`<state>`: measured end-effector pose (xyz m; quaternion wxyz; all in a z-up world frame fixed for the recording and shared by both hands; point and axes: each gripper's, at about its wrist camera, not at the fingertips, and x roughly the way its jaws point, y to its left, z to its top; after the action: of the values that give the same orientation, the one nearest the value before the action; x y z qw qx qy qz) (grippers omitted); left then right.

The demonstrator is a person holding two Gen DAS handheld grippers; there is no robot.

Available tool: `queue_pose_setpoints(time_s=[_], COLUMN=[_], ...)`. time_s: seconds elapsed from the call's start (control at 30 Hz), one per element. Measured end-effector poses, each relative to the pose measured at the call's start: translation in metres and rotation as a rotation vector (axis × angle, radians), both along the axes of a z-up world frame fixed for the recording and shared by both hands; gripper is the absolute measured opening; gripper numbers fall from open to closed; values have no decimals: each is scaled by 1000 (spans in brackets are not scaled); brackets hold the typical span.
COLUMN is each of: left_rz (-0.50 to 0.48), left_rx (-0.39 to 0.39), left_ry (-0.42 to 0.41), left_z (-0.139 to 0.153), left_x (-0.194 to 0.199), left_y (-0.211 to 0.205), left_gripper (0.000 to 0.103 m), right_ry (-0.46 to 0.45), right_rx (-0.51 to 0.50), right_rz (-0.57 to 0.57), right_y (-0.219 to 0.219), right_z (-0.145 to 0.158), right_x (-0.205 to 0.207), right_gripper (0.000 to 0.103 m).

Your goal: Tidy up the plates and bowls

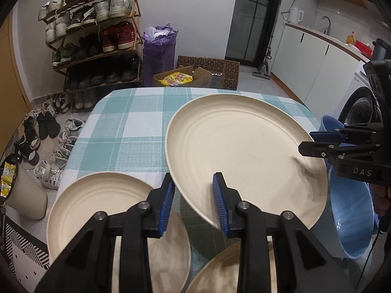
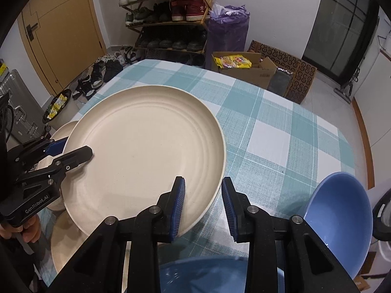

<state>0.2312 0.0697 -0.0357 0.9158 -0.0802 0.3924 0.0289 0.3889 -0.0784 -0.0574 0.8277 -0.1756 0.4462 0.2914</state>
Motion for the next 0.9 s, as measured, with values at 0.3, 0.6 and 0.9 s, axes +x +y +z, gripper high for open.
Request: queue_pose_setpoints(time_s=[0.3, 0.6, 0.9], left_rz=[0, -9, 3], left_rx=[28, 38, 50], left_ry=[-38, -80, -87], left_z=[19, 29, 32], left_x=[-27, -62, -90], left_y=[-7, -14, -19], left_gripper=[31, 31, 31], right_ry=[-53, -88, -90], right_rx=[31, 47, 39], right_rz=[7, 4, 0], right_y=[-9, -20, -23], right_z=[27, 38, 37], right_x=[-35, -72, -105], right_gripper=[31, 31, 31])
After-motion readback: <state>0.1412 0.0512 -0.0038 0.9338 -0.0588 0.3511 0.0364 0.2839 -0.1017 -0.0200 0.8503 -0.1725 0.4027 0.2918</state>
